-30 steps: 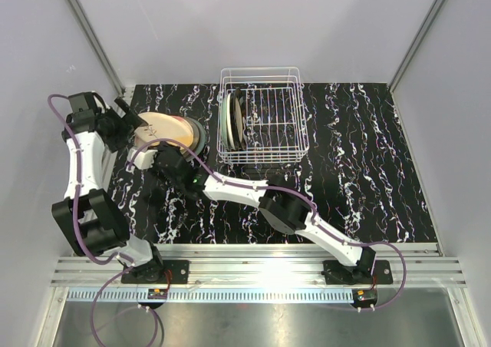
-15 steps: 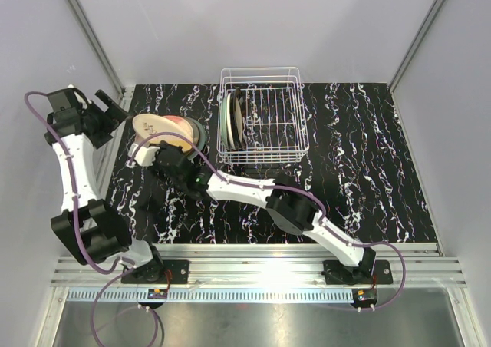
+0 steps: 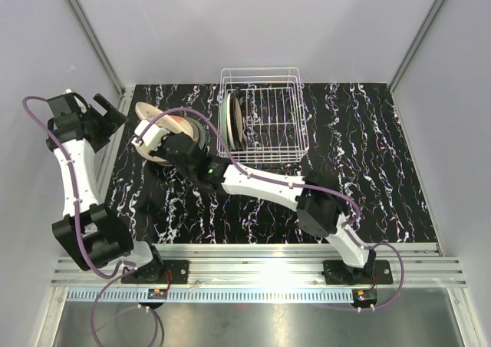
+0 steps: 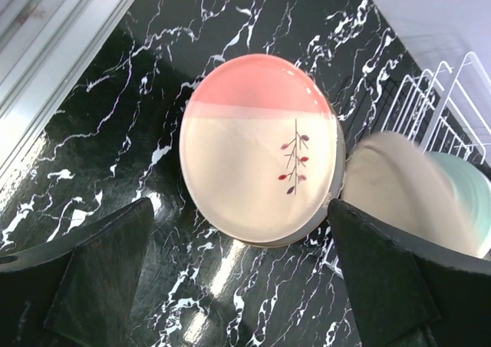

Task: Load the plates into the dish rack
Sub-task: Pass the plate from the left arm to the right, then insert the plate into the dish rack

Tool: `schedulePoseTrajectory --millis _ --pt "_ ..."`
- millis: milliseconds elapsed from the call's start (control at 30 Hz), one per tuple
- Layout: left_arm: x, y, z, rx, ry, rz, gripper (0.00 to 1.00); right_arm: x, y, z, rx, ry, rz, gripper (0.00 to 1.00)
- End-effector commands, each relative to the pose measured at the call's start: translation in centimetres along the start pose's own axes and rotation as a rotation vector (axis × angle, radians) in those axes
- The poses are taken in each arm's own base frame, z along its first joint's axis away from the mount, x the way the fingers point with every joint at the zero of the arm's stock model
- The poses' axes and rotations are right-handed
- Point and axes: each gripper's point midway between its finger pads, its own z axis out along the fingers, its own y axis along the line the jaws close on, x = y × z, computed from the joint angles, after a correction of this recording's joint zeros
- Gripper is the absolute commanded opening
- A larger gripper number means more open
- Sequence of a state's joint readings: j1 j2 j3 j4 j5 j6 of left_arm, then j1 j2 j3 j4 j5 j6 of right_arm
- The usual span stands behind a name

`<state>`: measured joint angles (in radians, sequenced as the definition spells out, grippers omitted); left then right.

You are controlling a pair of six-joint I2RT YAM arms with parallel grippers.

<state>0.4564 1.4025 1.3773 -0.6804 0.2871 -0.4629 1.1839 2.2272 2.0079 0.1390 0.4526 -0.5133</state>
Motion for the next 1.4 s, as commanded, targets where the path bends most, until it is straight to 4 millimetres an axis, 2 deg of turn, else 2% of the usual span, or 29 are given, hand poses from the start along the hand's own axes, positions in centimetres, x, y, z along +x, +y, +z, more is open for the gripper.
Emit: schedulePoseTrajectory --millis 0,67,100,167,200,267,300,333,367,400,433,467,500,567,600,633,667,767,933,967,1067,1100,1167,1200,1367 --pt "-1.2 -0.7 -0.8 0.039 -0.089 0.038 0.99 -12.0 -8.0 -5.3 0.121 -0.252 0.235 0.0" --pt "-0.6 -0.5 -0.3 0.049 -0.077 0.034 0.99 -11.7 -7.9 -6.1 0.107 -0.252 0.29 0.0" --pt "-0.4 -0.5 -0.1 0.055 -0.074 0.035 0.99 -12.6 -8.9 -7.2 0.119 -0.272 0.319 0.0" --pt "0.6 -0.3 0.6 0.07 -0.042 0.026 0.99 -12.0 -8.8 -7.8 0.108 -0.261 0.358 0.0" --pt "0.7 -0.2 0.9 0.073 -0.045 0.025 0.99 -12.6 -9.6 -8.7 0.113 -0.273 0.379 0.0" --pt "1.3 0.1 1.2 0.075 -0.038 0.021 0.99 -11.9 -9.6 -9.4 0.105 -0.255 0.415 0.0" --pt "1.1 0.0 1.2 0.084 -0.049 0.021 0.99 -12.7 -10.6 -10.7 0.109 -0.272 0.44 0.0" --pt "1.2 -0.2 1.3 0.093 -0.049 0.026 0.99 -11.9 -10.3 -11.1 0.099 -0.256 0.459 0.0" --pt "1.3 -0.7 1.2 0.113 -0.048 0.038 0.99 -11.9 -10.6 -11.8 0.099 -0.26 0.472 0.0" --pt "1.4 -0.8 1.3 0.115 -0.044 0.045 0.99 -13.3 -12.2 -13.7 0.102 -0.303 0.505 0.0" --pt "1.4 -0.8 1.3 0.114 -0.044 0.052 0.99 -12.7 -12.0 -14.4 0.095 -0.309 0.528 0.0" --pt "1.6 -1.1 1.4 0.119 -0.046 0.063 0.99 -13.0 -12.5 -15.2 0.096 -0.322 0.545 0.0" --pt "1.9 -1.1 1.5 0.122 -0.044 0.069 0.99 -13.8 -14.0 -16.7 0.115 -0.349 0.57 0.0" --pt "2.6 -1.1 1.7 0.144 -0.038 0.059 0.99 -13.6 -14.7 -17.7 0.126 -0.338 0.567 0.0" --pt "2.9 -1.4 1.7 0.163 -0.031 0.061 0.99 -14.1 -15.8 -18.8 0.137 -0.354 0.579 0.0" --pt "2.9 -1.8 1.5 0.184 -0.027 0.068 0.99 -13.7 -15.9 -19.3 0.143 -0.348 0.574 0.0" --pt "2.8 -2.0 1.3 0.187 -0.033 0.071 0.99 -13.8 -17.2 -20.2 0.175 -0.355 0.585 0.0" --pt "2.8 -1.9 0.9 0.183 -0.05 0.075 0.99 -12.9 -18.5 -21.6 0.234 -0.339 0.58 0.0" --pt "2.8 -2.1 0.6 0.193 -0.059 0.079 0.99 -11.0 -22.4 -24.7 0.411 -0.323 0.583 0.0" --pt "2.8 -2.2 0.6 0.195 -0.059 0.078 0.99 -10.3 -23.7 -25.3 0.467 -0.308 0.595 0.0" --pt "2.9 -2.2 0.6 0.199 -0.056 0.077 0.99 -8.6 -25.1 -25.8 0.519 -0.288 0.645 0.0" --pt "3.0 -2.3 0.6 0.208 -0.051 0.076 0.99 -7.2 -25.9 -25.5 0.541 -0.26 0.679 0.0" --pt "3.2 -2.8 0.6 0.233 -0.044 0.082 0.99 -6.3 -26.8 -25.2 0.546 -0.252 0.716 0.0" --pt "3.2 -2.9 0.6 0.236 -0.044 0.087 0.99 -5.2 -27.4 -24.8 0.557 -0.24 0.75 0.0" --pt "3.5 -3.3 0.6 0.251 -0.035 0.083 0.99 -3.6 -28.4 -22.5 0.568 -0.207 0.777 0.0"
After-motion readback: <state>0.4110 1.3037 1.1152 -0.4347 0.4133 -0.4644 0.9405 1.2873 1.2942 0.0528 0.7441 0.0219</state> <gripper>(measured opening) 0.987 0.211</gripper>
